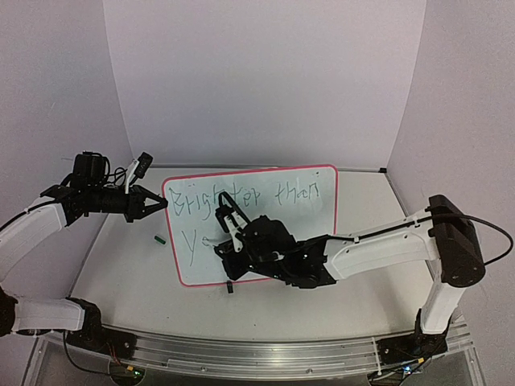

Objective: Write a sentence on the whiteboard

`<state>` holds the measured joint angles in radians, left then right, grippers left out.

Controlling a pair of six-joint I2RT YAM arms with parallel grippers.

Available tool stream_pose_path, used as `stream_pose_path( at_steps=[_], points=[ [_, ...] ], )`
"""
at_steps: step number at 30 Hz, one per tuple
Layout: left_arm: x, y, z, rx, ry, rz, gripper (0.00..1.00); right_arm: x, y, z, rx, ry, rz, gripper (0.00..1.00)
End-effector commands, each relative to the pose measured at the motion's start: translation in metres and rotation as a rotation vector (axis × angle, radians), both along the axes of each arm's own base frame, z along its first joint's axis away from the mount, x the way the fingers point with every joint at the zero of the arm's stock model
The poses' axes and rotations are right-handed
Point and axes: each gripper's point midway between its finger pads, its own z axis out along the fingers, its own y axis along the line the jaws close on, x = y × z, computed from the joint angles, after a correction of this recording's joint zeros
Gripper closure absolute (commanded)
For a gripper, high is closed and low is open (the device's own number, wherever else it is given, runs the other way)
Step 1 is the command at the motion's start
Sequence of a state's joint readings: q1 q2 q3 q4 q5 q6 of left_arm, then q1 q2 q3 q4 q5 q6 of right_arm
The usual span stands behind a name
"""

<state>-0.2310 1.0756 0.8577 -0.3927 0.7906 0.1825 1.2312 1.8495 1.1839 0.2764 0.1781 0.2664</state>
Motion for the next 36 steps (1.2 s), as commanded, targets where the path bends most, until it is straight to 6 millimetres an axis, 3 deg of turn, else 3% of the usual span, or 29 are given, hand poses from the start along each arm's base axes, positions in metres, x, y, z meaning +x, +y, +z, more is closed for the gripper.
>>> stream_pose_path(
  at_steps=[1,20,36],
  points=[
    [-0.008,-0.002,-0.023,0.051,0.076,-0.02,1.0,0.004,0.001,-0.004,0.012,0.018,-0.019,1.0],
    [-0.008,-0.002,-0.022,0.05,0.075,-0.021,1.0,-0.008,0.0,-0.029,-0.034,0.094,0.024,1.0],
    [-0.008,-0.002,-0.022,0.049,0.078,-0.022,1.0,-0.001,-0.019,-0.012,-0.034,0.05,-0.043,1.0]
  ],
)
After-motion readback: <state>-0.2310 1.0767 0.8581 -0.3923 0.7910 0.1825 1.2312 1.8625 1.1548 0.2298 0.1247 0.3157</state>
